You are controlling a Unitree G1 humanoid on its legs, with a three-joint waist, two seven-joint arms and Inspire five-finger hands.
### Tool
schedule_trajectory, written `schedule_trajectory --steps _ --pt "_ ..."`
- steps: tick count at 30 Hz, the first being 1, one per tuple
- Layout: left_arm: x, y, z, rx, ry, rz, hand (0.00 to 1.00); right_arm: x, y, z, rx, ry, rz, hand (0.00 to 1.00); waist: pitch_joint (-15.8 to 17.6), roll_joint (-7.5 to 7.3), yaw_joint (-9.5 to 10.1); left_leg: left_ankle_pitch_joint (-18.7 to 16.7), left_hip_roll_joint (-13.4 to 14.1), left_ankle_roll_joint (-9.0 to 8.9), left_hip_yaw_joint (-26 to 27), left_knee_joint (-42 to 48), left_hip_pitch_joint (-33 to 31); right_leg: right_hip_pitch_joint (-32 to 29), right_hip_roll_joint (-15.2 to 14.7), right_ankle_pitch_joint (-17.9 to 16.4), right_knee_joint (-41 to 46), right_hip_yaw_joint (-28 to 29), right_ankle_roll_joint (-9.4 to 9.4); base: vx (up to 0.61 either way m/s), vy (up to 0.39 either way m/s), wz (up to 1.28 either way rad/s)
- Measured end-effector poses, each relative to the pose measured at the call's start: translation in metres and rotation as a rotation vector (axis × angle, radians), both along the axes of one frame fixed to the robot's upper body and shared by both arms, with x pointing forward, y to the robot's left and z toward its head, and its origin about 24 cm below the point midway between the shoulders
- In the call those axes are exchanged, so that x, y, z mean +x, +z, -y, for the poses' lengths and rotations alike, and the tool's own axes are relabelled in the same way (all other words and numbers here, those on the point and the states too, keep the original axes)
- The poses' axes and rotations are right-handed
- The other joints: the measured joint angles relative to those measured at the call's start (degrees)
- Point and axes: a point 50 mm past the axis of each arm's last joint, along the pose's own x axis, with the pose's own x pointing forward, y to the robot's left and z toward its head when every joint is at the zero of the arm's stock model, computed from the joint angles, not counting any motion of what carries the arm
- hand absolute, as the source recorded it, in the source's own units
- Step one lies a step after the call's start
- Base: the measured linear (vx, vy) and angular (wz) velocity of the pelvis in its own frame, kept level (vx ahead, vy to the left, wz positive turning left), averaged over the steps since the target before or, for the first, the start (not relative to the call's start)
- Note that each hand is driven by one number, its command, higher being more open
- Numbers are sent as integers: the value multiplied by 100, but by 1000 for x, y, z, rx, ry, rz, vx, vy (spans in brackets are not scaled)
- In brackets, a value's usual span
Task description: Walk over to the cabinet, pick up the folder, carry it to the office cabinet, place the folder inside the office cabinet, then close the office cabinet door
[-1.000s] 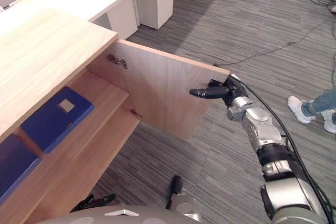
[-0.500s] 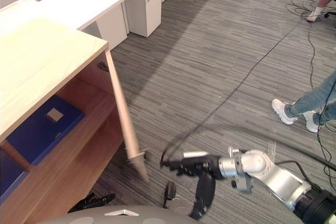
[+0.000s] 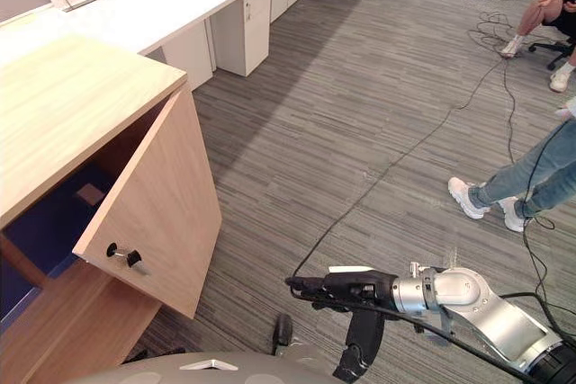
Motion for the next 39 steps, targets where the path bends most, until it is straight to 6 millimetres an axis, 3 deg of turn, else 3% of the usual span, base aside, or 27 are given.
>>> schedule_trajectory --steps 5,11,13,14,15,17,18,20,21,22,23,24,25,26,27,28,29,30,32,33,34,35,37,38,39 --pt "15 1 3 -5 -6 39 100 0 -31 17 3 -190 -33 100 98 128 32 132 50 -134 -768 85 -200 222 -57 -123 1 -722 -133 45 29 77" --pt "11 -2 11 -26 15 25 100 7 -80 62 -154 -610 38 100 352 246 206 324 -15 -221 -1360 208 -383 501 -209 -332 1 -1476 -108 16 47 68" --pt "6 -2 11 -35 63 20 100 12 -87 75 -170 -788 90 100 404 213 204 381 -45 -267 -1080 425 -511 560 -283 -359 2 -1587 -93 -18 60 36" --pt "6 -2 11 -34 100 23 100 15 -86 88 -163 -977 161 100 404 215 177 462 -45 -174 -467 616 -677 547 -358 -357 4 -1664 -90 -23 58 33" --pt "6 -2 11 -32 114 24 100 16 -85 94 -147 -1070 189 100 403 216 156 491 -37 -129 -225 671 -732 544 -383 -356 5 -1700 -88 -26 68 37" --pt "5 -2 9 -13 191 37 100 11 -78 121 -86 -1482 324 100 391 236 132 533 15 -62 291 641 -790 523 -412 -353 5 -1827 -83 -37 79 35" --pt "4 -1 6 2 248 41 100 0 -72 138 -58 -1735 403 100 388 239 76 525 51 -34 482 506 -791 527 -402 -367 2 -1953 -60 -45 83 41" --pt "1 0 0 26 309 42 100 -16 -62 159 -51 -2015 498 100 384 193 -22 381 143 190 776 384 -787 527 -421 -379 1 -2129 -35 -20 89 54" --pt "-5 1 -5 47 387 36 100 -45 -56 176 -97 -2281 581 100 312 130 -95 402 350 323 1390 300 -769 549 -475 -383 8 -2332 -8 19 110 64" --pt "-8 1 -6 53 421 31 100 -58 -55 181 -125 -2381 606 100 253 102 -157 449 390 382 1588 216 -754 549 -510 -388 9 -2431 14 76 147 84" --pt "-12 1 -7 63 472 21 100 -88 -56 188 -200 -2577 630 100 132 55 -215 614 442 478 2025 -17 -665 576 -593 -369 37 -2638 40 99 122 75" --pt "-13 1 -6 67 491 17 100 -106 -58 189 -250 -2677 633 100 73 55 -260 794 475 495 2272 -140 -609 604 -629 -337 38 -2765 49 134 195 99" --pt "-13 0 -4 69 528 15 100 -137 -66 188 -345 -2865 590 100 25 43 -315 1096 473 244 2575 -301 -540 694 -693 -336 42 -3026 58 106 241 95" --pt "-10 -1 -2 66 561 18 100 -166 -83 178 -437 -3034 459 100 -33 28 -305 1217 385 250 2845 -431 -480 781 -778 -367 67 -3191 83 82 255 89" --pt "-8 -1 0 62 580 19 100 -179 -93 170 443 3054 -366 100 -36 23 -308 1233 356 260 2950 -487 -458 811 -833 -407 152 -3286 138 50 271 69" --pt "-7 -2 3 56 604 19 100 -194 -112 152 387 2963 -192 100 -32 0 -300 1275 314 236 2945 -622 -368 866 -918 -488 319 -3408 187 44 315 58" --pt "-9 -3 6 49 634 11 100 -207 -142 115 266 2854 42 100 -56 -40 -309 1299 245 215 2861 -778 -265 947 -1028 -565 512 -3539 269 40 306 49" --pt "-10 -3 8 45 638 5 100 -211 -154 97 218 2809 136 100 -92 -51 -308 1310 214 210 2847 -842 -232 965 -1068 -594 565 -3584 297 22 288 39" --pt "-11 -5 16 15 662 -6 100 -205 -193 22 15 2683 465 100 -155 -56 -294 1356 67 185 2833 -1171 -92 1011 -1202 -596 702 -3677 358 -8 226 27" --pt "-11 -6 18 9 667 -6 100 -200 -200 5 -21 2677 537 100 -170 -34 -292 1369 29 202 2834 -1249 -53 1036 -1229 -583 712 -3703 376 -22 213 31" --pt "-10 -6 22 -4 667 -6 100 -186 -210 -29 -62 2708 691 100 -204 20 -280 1386 -38 199 2914 -1403 37 1103 -1298 -553 740 -3791 418 -17 210 53" --pt "-9 -8 30 -27 666 -4 100 -176 -212 -34 -58 2809 772 100 -250 93 -281 1382 -91 207 3045 -1423 58 1187 -1393 -517 798 -3940 476 -18 219 59" --pt "-8 -8 34 -41 665 0 100 -157 -212 -33 -42 3000 784 100 -254 89 -152 1355 -190 259 3084 -1422 71 1227 -1519 -445 802 -4013 540 -11 193 28" --pt "-7 -8 36 -42 656 1 100 -139 -212 -36 20 -2927 -751 100 -248 64 -43 1337 -232 276 3095 -1422 85 1223 -1584 -420 827 -3962 523 -8 216 13" --pt "-5 -8 33 -25 630 1 100 -124 -211 -39 -51 -2746 -667 100 -254 6 69 1353 -283 251 3011 -1422 69 1238 -1648 -409 905 -3978 512 15 212 33"
